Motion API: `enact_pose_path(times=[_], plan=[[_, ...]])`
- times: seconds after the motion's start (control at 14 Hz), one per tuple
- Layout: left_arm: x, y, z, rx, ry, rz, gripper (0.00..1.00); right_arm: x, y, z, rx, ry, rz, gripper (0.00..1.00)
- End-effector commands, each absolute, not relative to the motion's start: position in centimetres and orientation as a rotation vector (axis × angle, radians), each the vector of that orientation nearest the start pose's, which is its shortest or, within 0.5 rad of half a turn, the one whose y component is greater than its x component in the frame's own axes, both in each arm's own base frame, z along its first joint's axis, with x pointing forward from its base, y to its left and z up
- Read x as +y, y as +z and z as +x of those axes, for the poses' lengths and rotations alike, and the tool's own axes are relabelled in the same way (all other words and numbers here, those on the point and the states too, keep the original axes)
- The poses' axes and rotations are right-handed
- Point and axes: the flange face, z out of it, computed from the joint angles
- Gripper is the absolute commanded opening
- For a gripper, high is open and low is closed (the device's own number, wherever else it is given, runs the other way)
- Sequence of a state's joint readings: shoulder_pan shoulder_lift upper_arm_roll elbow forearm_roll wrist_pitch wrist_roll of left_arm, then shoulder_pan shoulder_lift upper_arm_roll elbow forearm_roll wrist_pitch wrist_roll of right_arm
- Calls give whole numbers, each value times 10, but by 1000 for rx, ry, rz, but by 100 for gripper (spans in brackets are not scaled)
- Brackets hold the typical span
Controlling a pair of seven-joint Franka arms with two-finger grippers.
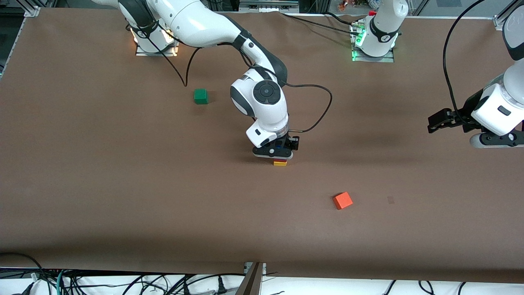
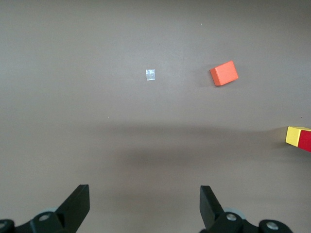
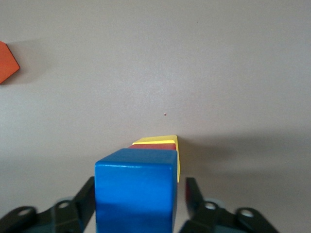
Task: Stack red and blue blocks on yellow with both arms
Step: 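Lower the blue cube onto the red cube with the right gripper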
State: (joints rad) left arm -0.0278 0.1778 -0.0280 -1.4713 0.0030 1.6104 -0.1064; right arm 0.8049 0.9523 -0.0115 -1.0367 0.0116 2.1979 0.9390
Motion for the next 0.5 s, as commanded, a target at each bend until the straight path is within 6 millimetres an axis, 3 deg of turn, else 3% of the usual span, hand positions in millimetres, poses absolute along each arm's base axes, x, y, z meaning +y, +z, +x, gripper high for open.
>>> enact_pose_path(times=[0.0, 0.29, 0.43], plan=[[-34, 573, 606, -44, 71, -3164, 100, 577, 287, 559, 230, -239, -2963, 99], [-32, 573, 606, -48, 71, -3164, 100, 571, 313, 556, 233, -195, -3000, 99], [-32, 572, 606, -51, 73, -3164, 100, 552, 370, 563, 259, -193, -2994, 100]])
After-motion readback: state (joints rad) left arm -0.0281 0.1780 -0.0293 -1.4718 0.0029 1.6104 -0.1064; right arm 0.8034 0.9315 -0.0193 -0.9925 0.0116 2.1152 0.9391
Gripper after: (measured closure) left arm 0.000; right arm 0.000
